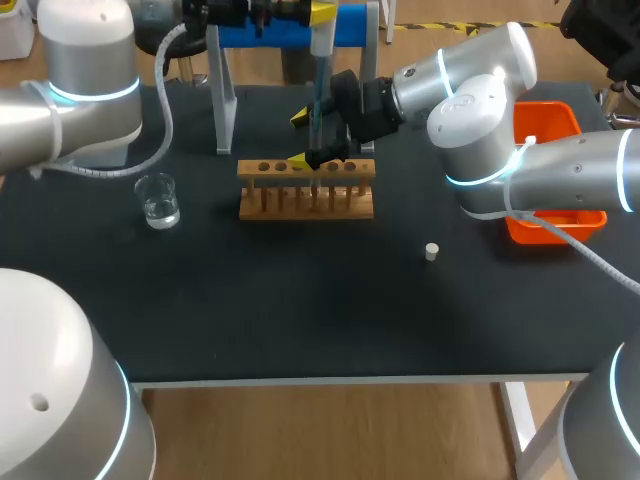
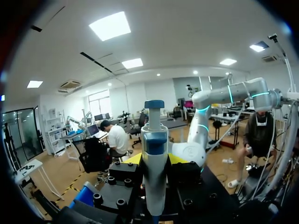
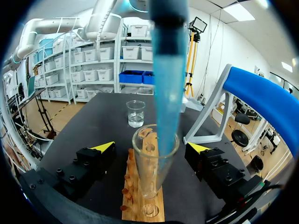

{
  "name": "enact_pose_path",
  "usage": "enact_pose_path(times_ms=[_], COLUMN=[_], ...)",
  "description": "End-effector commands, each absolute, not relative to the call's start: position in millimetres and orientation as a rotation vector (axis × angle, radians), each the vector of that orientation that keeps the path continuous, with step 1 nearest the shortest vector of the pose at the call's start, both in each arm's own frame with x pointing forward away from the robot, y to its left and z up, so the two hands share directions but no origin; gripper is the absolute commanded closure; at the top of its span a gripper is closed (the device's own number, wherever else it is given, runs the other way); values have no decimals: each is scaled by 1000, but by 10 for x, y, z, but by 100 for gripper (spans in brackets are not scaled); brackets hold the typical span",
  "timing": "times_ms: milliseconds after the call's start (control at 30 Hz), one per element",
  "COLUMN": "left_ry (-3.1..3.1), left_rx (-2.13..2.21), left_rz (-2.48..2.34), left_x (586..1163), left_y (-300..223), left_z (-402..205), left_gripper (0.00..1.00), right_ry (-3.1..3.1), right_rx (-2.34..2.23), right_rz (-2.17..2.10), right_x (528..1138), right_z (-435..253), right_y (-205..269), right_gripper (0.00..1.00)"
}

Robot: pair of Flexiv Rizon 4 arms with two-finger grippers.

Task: Invert the test tube, pick up the pipette, mount the tip to pipette, aspirate from beaker and dispense into the tube, eject the tip, return the pipette, and cap with the stopper.

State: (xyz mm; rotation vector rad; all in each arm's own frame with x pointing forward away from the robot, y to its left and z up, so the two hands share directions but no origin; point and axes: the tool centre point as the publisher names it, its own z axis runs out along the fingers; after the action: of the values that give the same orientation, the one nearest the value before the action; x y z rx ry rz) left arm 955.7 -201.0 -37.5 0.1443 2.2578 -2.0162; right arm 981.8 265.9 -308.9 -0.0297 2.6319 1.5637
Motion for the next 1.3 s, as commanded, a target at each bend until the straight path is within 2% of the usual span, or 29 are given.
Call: enact_pose_path(times_ms=[33,867,1300], left_ry=[2269,2266,2212], left_rx=[151,203,7], left_rz=[-2001,-1910,-1840], left_x=[9536,9352,8826], left_y=[-2027,-2101,-1676], left_z=[-297,58,-27], left_gripper=[100,100,100], right_ry=[2633,2633,2633], right_rx=[-30,-30,-30], right_rz=[1563,1563,1563], right_x=[9818,9818,9818], right_z=[-3084,-3084,-3084], right_y=[2653,2653,2653], right_gripper=[0,0,0])
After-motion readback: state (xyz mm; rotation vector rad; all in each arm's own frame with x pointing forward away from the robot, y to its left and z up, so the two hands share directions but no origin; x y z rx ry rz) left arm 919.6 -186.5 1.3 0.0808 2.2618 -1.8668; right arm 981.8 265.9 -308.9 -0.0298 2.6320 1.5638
